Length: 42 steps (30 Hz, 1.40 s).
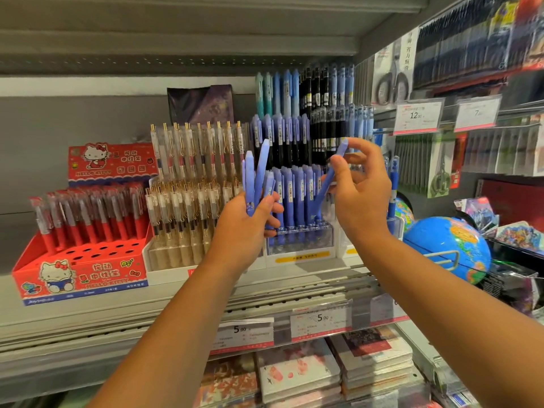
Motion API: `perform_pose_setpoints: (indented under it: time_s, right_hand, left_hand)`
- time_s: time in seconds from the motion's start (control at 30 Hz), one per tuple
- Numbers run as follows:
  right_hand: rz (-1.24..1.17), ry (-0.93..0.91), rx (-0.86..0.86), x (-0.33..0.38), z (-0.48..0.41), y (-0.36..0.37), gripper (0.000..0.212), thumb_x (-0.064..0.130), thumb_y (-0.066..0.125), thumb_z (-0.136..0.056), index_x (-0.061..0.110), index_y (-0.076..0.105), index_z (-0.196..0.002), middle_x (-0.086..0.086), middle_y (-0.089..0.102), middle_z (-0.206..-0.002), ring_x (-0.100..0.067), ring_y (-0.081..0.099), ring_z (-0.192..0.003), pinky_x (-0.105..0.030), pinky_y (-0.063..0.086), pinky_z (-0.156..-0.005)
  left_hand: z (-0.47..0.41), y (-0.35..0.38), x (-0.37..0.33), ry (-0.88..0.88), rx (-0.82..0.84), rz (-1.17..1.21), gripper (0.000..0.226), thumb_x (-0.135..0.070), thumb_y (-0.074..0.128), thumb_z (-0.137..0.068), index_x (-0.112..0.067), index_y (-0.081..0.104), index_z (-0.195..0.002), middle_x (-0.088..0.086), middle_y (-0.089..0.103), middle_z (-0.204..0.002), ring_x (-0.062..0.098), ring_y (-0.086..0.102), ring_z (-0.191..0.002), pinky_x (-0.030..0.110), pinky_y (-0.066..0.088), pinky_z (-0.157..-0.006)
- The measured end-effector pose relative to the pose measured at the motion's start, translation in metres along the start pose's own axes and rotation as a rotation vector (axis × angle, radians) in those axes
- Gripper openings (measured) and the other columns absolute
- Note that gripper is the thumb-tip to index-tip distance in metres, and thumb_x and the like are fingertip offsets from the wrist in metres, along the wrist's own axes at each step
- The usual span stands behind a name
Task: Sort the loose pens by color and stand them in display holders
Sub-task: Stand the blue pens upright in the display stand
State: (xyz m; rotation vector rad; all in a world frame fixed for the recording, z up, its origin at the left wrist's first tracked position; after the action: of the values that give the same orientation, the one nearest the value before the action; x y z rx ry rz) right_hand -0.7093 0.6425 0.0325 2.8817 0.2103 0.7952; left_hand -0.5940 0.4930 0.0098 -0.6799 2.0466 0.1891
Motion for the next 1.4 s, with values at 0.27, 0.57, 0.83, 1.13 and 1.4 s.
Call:
perform_pose_setpoints:
  time_s: [0.27, 0.57, 0.83, 1.13, 1.4]
  right_hand:
    - [0.285, -0.019, -0.026, -0.007, -0.004, -0.002, 0.021, 0.028, 0.064, -0.095, 0.024, 0.061, -0.115, 0.01, 0.06, -0.084, -0.011, 0.062, -0.065, -0.034, 0.053, -0.062]
    - [0.591, -0.003, 0.163, -0.012, 0.004, 0.005, 0.026, 0.034, 0.061, -0.096, 0.023, 0.058, -0.119, 0.007, 0.062, -0.089, -0.019, 0.058, -0.076, -0.034, 0.044, -0.056]
    - [0.73, 0.025, 0.298, -0.008, 0.007, 0.011, 0.033, 0.028, 0.058, -0.098, 0.019, 0.051, -0.129, -0.002, 0.065, -0.11, -0.027, 0.062, -0.091, -0.044, 0.052, -0.068]
    - [0.858, 0.015, 0.325, -0.01, 0.004, 0.014, 0.022, 0.019, 0.055, -0.1, 0.013, 0.046, -0.118, -0.007, 0.062, -0.1, -0.028, 0.056, -0.076, -0.04, 0.042, -0.054]
    - [1.094, -0.027, 0.362, -0.015, 0.002, 0.016, 0.021, 0.014, 0.059, -0.097, 0.013, 0.041, -0.108, -0.005, 0.058, -0.082, -0.025, 0.046, -0.052, -0.03, 0.023, -0.041]
  left_hand:
    - [0.001, 0.0, 0.0, 0.002, 0.012, 0.033, 0.013, -0.022, 0.048, -0.103, -0.025, 0.06, -0.107, -0.008, 0.073, -0.088, 0.013, 0.07, -0.073, 0.029, 0.06, -0.07]
    - [0.001, 0.0, -0.002, 0.002, -0.003, 0.117, 0.009, -0.018, 0.051, -0.102, -0.026, 0.05, -0.107, -0.002, 0.075, -0.088, 0.02, 0.07, -0.067, 0.03, 0.059, -0.06]
    - [0.0, 0.001, 0.0, -0.007, -0.003, 0.116, 0.009, -0.017, 0.05, -0.103, -0.026, 0.051, -0.104, 0.0, 0.074, -0.082, 0.019, 0.068, -0.063, 0.032, 0.059, -0.058]
    - [0.002, 0.001, -0.004, -0.032, 0.006, 0.115, 0.007, -0.014, 0.049, -0.102, -0.02, 0.052, -0.101, 0.009, 0.07, -0.088, 0.019, 0.066, -0.063, 0.038, 0.061, -0.059]
    - [0.002, 0.002, -0.005, -0.035, 0.015, 0.096, 0.005, -0.014, 0.048, -0.103, -0.017, 0.052, -0.101, 0.009, 0.068, -0.087, 0.019, 0.065, -0.063, 0.039, 0.061, -0.061]
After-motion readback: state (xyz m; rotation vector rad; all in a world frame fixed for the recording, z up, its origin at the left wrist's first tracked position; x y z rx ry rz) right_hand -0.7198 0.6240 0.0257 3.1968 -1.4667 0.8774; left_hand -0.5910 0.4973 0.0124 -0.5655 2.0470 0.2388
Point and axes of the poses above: each hand's wrist, its own z-axis away from the middle knuckle, its own y-axis out of the palm, x = y × z, the point moved 3 cm from there along -z, towards the middle knuckle
